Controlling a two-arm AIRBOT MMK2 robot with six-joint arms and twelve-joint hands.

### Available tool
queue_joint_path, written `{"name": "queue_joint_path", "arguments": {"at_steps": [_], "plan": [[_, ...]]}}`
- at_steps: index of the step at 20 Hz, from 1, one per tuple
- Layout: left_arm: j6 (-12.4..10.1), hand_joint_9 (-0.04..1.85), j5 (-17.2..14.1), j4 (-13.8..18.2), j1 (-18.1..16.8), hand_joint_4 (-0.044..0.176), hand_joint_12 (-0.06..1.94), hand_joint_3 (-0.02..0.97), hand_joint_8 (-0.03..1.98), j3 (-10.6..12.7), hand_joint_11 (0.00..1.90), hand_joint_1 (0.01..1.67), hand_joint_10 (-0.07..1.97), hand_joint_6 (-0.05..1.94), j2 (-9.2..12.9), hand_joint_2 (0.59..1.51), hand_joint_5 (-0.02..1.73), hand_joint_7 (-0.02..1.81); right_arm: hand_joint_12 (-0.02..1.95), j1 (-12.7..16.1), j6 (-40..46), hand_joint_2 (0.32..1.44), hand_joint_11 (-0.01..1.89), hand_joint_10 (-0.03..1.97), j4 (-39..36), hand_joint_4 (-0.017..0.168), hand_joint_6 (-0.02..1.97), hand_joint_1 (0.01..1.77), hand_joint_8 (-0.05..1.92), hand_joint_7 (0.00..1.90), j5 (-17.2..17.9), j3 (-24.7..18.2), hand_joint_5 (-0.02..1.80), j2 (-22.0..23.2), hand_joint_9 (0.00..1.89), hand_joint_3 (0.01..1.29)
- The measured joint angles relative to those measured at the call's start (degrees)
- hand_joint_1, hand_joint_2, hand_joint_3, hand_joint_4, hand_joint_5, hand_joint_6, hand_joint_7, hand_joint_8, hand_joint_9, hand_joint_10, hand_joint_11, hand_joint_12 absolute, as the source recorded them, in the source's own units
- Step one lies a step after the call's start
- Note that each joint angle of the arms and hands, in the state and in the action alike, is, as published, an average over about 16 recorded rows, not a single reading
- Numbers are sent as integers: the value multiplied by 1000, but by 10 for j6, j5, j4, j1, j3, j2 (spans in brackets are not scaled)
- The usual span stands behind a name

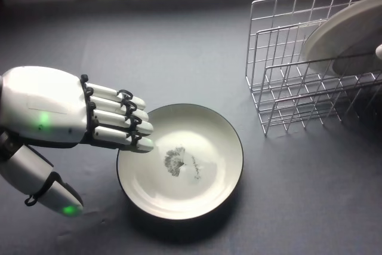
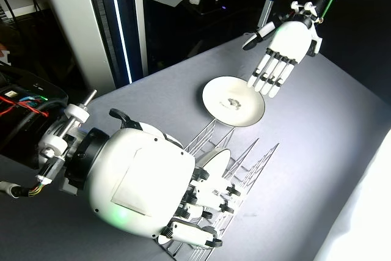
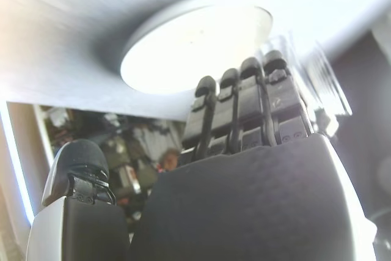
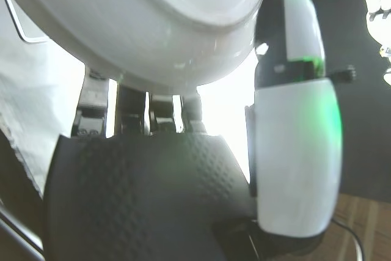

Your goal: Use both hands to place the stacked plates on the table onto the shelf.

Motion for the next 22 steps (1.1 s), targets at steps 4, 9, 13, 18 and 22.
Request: {"name": "queue_joint_path", "arguments": {"at_steps": [4, 9, 13, 18, 22], "plan": [[0, 21, 12, -1, 11, 1, -1, 5, -3, 2, 17, 15, 11, 19, -6, 1120, 63, 26, 517, 19, -1, 963, 22, 120, -12, -3, 17, 884, -9, 153, -3, -1, 127, -3, 489, 13], [0, 18, 27, -2, 25, 1, -1, 5, -3, 5, 20, 15, 8, 19, -14, 1121, 60, 26, 244, 53, -2, 914, 23, 57, -30, -3, 16, 806, -9, 52, -9, -8, 38, -7, 260, 13], [0, 8, 38, -3, 38, 1, -1, 5, -4, 7, 21, 15, -3, 19, -18, 1123, 63, 24, 71, 79, -3, 875, 21, 7, -73, -3, 16, 790, -9, 28, -3, -17, 24, -10, 82, 13], [0, -6, 48, -3, 52, 1, -1, 5, -4, 9, 22, 15, -17, 19, -21, 1124, 61, 19, 3, 94, -2, 842, 21, -12, -179, -2, 16, 809, -9, 20, 34, -29, 20, -12, 19, 14], [0, -18, 54, -4, 65, 0, 1, 5, -5, 10, 23, 15, -29, 15, -22, 1126, 53, 17, 3, 96, -2, 846, 21, -12, -280, 0, 16, 851, -9, 20, 77, -42, 19, -14, 20, 13]]}}
